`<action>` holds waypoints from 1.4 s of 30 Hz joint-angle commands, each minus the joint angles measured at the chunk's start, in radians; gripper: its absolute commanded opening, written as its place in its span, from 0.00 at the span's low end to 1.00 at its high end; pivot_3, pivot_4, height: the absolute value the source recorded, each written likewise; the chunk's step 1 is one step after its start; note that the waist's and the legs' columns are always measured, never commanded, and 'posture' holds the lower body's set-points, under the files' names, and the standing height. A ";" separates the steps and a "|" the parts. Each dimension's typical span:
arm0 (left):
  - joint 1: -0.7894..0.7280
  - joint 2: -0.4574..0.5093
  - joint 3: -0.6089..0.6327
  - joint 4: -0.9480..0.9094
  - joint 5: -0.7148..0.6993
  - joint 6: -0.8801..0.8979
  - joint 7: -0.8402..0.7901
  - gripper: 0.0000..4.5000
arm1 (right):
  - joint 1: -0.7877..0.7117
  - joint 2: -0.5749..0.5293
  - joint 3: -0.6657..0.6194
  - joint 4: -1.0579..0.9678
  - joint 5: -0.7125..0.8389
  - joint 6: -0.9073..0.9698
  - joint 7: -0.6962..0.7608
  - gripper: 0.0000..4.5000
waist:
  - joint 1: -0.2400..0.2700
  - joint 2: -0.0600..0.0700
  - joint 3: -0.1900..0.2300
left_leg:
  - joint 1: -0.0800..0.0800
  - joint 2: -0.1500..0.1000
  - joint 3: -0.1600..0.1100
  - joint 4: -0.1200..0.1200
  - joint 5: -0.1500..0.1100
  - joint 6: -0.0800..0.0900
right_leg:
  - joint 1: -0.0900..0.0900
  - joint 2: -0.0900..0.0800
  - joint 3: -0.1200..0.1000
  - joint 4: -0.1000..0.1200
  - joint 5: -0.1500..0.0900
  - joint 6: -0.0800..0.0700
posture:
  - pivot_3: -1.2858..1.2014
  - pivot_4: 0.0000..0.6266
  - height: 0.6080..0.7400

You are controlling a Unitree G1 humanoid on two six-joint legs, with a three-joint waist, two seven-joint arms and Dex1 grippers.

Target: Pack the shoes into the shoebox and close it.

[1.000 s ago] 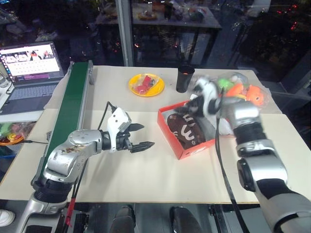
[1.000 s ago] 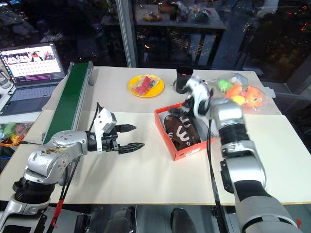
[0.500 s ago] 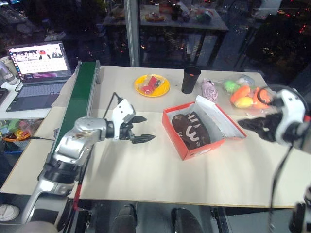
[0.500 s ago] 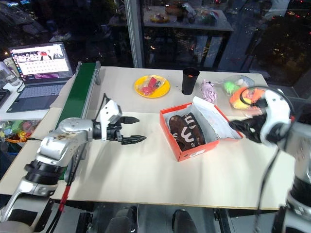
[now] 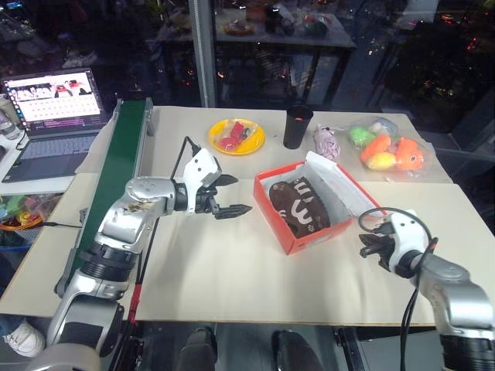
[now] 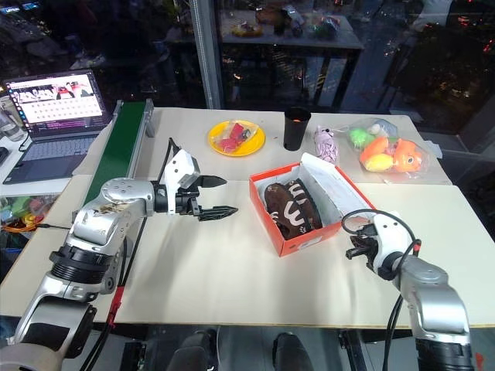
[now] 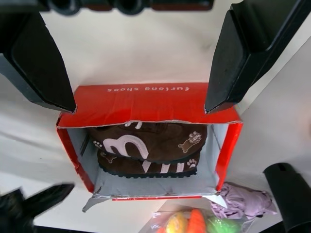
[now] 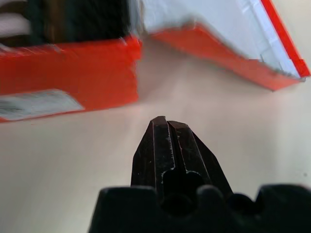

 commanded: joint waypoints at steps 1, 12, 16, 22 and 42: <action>-0.029 0.018 0.035 -0.039 -0.001 0.007 0.005 1.00 | -0.035 0.015 -0.003 0.065 -0.030 -0.140 -0.042 0.00 | 0.001 0.000 0.000 | 0.000 0.000 0.000 0.000 0.000 0.000 | 0.000 0.000 0.000 0.000 0.001 0.001 | 0.52 0.24 0.97; -0.028 0.008 0.048 -0.070 -0.009 0.049 0.045 1.00 | -0.135 0.050 0.061 0.307 -0.212 -0.507 -0.261 0.00 | -0.002 0.000 0.000 | 0.000 0.000 0.000 0.000 0.000 0.000 | 0.001 0.000 0.000 -0.001 0.002 0.002 | 0.52 0.24 0.97; -0.031 0.001 0.052 -0.070 -0.010 0.049 0.057 1.00 | -0.177 0.071 0.032 0.370 -0.182 -0.588 -0.284 0.00 | -0.002 0.000 0.000 | 0.000 0.000 0.000 0.000 0.000 0.000 | 0.001 0.000 0.000 -0.001 0.002 0.003 | 0.52 0.24 0.97; -0.020 -0.009 0.059 -0.091 -0.014 0.059 0.078 1.00 | -0.201 0.122 -0.042 0.375 -0.073 -0.720 -0.267 0.00 | -0.005 0.000 0.000 | 0.000 0.000 0.000 0.000 0.000 0.000 | 0.001 0.000 0.000 -0.001 0.003 0.004 | 0.52 0.24 0.97; -0.024 -0.004 0.074 -0.065 -0.008 0.062 0.097 1.00 | -0.136 0.093 -0.027 -0.065 0.308 -0.327 -0.069 0.00 | -0.001 0.000 0.000 | 0.001 0.000 -0.001 0.000 0.000 0.000 | 0.004 0.000 0.000 -0.001 0.004 0.001 | 0.52 0.24 0.97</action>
